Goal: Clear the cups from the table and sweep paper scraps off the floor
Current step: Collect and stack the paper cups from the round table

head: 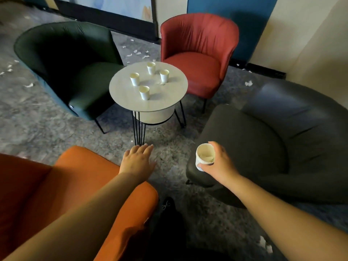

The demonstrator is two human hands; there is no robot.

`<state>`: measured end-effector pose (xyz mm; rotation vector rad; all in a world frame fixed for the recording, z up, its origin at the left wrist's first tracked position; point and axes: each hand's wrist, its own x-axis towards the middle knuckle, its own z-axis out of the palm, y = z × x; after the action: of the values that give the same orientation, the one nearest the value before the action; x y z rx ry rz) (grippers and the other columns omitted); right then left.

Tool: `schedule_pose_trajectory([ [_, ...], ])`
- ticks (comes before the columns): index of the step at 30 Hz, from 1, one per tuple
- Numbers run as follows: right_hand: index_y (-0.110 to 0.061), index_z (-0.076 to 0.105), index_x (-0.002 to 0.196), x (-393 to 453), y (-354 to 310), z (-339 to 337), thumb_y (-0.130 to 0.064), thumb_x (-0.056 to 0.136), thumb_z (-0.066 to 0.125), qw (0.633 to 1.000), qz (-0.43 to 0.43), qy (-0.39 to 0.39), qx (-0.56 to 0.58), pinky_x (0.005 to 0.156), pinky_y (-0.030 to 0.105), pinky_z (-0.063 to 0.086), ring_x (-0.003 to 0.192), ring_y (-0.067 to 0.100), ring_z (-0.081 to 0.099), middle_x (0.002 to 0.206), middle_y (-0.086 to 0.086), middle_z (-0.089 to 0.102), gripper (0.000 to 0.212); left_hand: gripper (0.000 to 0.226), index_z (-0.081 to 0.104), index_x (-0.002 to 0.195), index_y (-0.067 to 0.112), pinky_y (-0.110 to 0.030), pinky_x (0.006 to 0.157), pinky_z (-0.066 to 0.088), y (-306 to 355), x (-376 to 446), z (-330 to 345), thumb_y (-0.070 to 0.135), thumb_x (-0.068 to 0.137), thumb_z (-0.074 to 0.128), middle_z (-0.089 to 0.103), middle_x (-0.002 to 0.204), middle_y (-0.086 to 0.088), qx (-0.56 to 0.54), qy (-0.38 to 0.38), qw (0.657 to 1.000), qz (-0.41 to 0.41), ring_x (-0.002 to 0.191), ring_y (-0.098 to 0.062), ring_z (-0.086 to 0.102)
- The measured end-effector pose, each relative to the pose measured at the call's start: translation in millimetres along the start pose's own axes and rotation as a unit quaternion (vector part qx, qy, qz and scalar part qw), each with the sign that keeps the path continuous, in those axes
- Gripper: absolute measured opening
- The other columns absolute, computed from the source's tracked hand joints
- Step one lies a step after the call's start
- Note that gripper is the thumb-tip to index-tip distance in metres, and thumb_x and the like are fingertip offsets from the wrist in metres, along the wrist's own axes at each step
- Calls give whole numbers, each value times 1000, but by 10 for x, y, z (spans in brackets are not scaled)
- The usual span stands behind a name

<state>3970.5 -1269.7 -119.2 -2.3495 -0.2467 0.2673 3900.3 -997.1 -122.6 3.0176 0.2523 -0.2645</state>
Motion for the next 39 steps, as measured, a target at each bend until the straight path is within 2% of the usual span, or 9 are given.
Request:
schedule_pose_trajectory([
  [3,-22,38,138,641,-138,79,-27,70,84,1000,-13,-12,-6,96,31,41,122,21,45,138,1,41,83,66,20,153,29,-43,116,21,-229,585,-54,55,97,42,27,158,4,-7,5,1000,-15,145,-22,20],
  [8,-22,37,138,1646,-422,189,-26,70,84,999,-12,-31,-9,91,26,40,120,20,45,137,2,41,84,67,20,154,28,-44,118,19,-568,1502,-202,56,96,42,26,159,3,-26,-1,999,-31,147,-23,19],
  [14,-25,39,137,2518,-671,320,-27,68,85,999,-22,-40,2,98,38,45,120,21,46,137,1,40,83,67,19,155,29,-42,118,16,-881,2254,-377,55,97,42,24,160,4,-37,1,998,-52,147,-21,18],
  [17,-26,37,138,2982,-738,394,-30,67,85,998,-21,-50,-13,97,43,46,120,21,45,135,1,40,85,66,20,154,28,-41,118,17,-1028,2566,-405,54,97,42,24,160,6,-46,4,997,-66,147,-20,19],
  [24,-26,38,137,4187,-803,690,-31,66,85,997,-42,-63,-5,92,35,47,119,21,47,136,2,42,85,70,17,155,28,-42,119,17,-1378,3503,-417,55,96,44,23,161,3,-64,-3,993,-104,147,-21,19],
  [28,-32,33,138,4898,-793,847,-39,67,82,995,-31,-94,-18,93,45,49,122,22,47,137,0,41,86,77,16,154,29,-42,117,22,-1482,4210,-434,57,93,51,22,161,3,-72,-31,991,-109,146,-22,21],
  [33,-31,35,140,5630,-722,1060,-31,66,85,993,-26,-114,22,93,27,41,121,17,46,135,-2,44,90,89,14,153,31,-41,113,30,-1507,4959,-272,55,85,66,17,161,2,-95,-83,984,-125,144,-23,24],
  [39,-27,36,140,6143,-638,1308,-32,64,86,991,-26,-130,24,91,23,38,121,16,46,135,-2,45,91,98,11,154,33,-41,110,35,-1540,5408,54,51,80,73,10,161,4,-121,-112,976,-141,143,-24,22],
])
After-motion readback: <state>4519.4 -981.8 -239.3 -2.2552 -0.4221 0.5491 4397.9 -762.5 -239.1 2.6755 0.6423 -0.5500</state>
